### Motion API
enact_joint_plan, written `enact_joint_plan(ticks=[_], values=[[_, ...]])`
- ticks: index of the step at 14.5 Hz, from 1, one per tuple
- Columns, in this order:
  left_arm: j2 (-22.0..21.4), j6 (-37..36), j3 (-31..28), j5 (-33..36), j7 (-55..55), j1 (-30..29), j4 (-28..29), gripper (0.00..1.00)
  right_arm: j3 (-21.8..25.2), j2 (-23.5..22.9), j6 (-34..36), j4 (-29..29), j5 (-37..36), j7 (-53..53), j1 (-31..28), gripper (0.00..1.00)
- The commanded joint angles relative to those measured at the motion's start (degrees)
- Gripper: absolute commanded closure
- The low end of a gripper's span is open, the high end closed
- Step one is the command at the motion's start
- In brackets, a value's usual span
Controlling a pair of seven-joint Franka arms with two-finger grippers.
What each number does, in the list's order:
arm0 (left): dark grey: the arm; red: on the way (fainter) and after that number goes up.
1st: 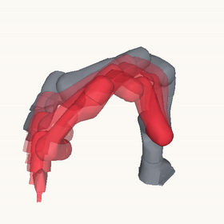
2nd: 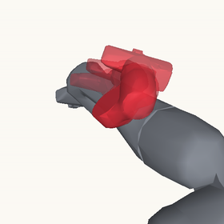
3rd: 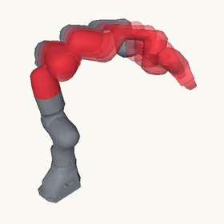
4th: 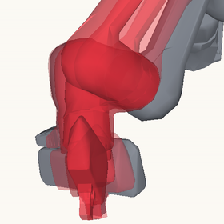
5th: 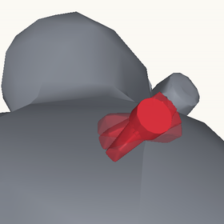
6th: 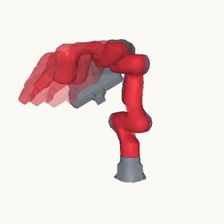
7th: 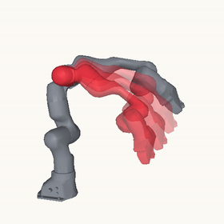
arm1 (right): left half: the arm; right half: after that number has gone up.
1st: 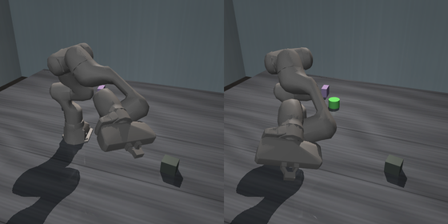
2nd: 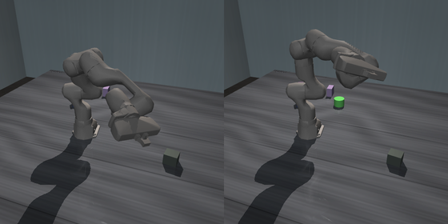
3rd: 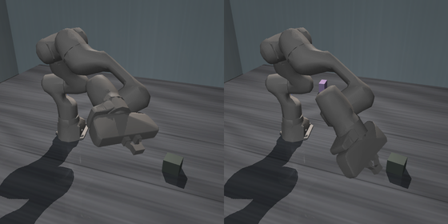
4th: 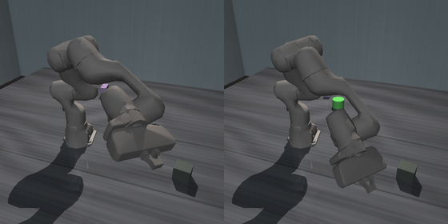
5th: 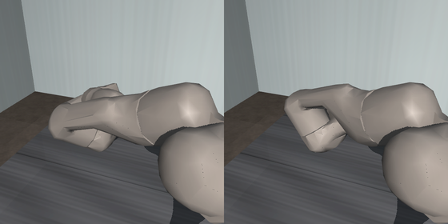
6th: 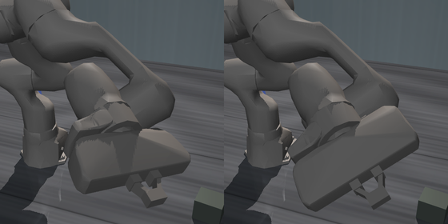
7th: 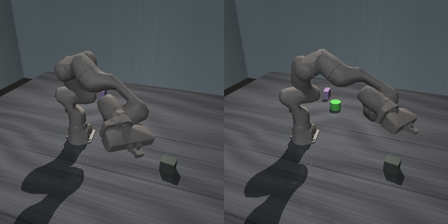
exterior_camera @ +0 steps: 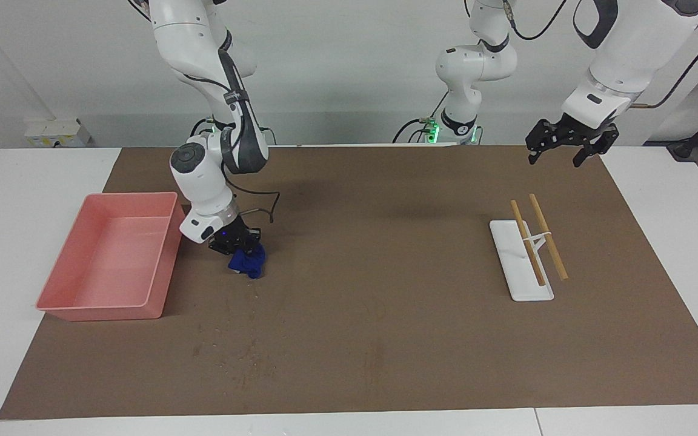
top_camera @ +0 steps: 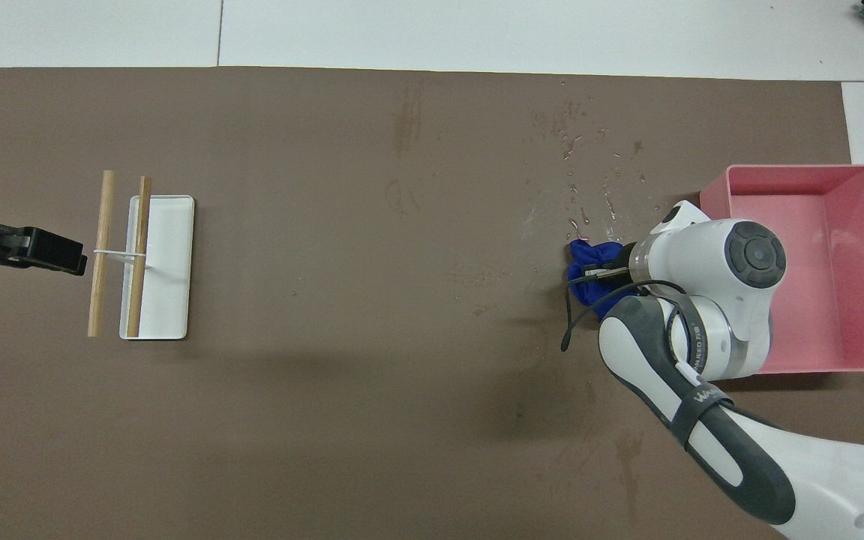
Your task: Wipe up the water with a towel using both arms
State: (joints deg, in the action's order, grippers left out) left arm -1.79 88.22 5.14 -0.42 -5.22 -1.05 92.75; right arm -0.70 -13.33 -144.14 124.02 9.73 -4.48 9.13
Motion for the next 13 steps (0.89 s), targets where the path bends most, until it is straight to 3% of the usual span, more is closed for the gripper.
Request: enact_joint_plan(ticks=[1, 13], values=[[-1.82, 1.08, -0.74, 0.25, -0.23, 0.61, 2.18, 0.0, -0.36, -8.71, -2.55, -7.63, 0.02, -0.09, -0.35, 1.0], [-1.82, 1.08, -0.74, 0.25, -0.23, 0.61, 2.18, 0.0, -0.18, -21.55, -2.38, -26.71, -1.55, -1.15, -1.31, 1.0]])
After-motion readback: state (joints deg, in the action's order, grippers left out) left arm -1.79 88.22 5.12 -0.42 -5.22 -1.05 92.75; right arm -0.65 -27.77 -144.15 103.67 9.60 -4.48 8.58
